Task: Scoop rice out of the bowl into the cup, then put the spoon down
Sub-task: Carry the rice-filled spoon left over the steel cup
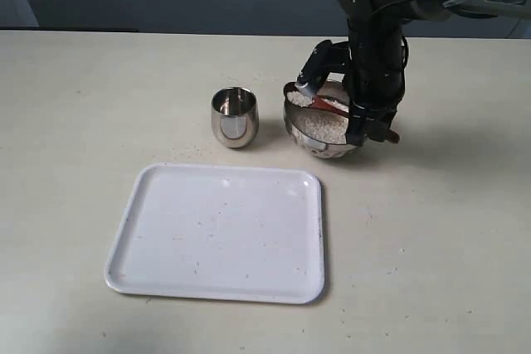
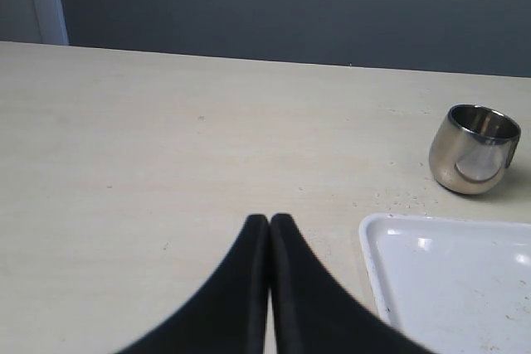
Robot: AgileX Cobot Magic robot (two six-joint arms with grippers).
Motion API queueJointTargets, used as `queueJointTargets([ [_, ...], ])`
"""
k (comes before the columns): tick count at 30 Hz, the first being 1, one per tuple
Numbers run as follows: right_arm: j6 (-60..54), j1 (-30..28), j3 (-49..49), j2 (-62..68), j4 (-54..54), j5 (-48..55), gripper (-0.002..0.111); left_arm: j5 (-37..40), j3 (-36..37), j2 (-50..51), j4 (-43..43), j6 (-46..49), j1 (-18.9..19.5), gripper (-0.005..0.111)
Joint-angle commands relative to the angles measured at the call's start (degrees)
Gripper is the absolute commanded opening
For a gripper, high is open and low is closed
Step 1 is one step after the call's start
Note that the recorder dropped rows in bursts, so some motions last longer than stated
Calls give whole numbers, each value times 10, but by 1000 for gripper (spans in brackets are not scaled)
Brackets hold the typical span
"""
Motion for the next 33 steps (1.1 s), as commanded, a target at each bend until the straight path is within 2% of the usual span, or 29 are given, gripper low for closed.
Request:
queueJointTargets([
  [1, -3, -5, -8, -8, 9, -3, 0, -4, -2, 0, 0, 0, -2, 1],
  [12, -3, 37, -44, -19, 15, -3, 0, -4, -2, 0, 0, 0, -2, 1],
  [22, 0, 84, -44, -19, -33, -5, 0, -4, -2, 0, 1, 0, -2, 1],
  [28, 38, 101, -44, -19, -86, -68, 0, -4, -2, 0, 1, 0, -2, 1],
  [33, 39, 104, -44, -4, -83, -91, 0, -4, -2, 0, 1, 0, -2, 1],
])
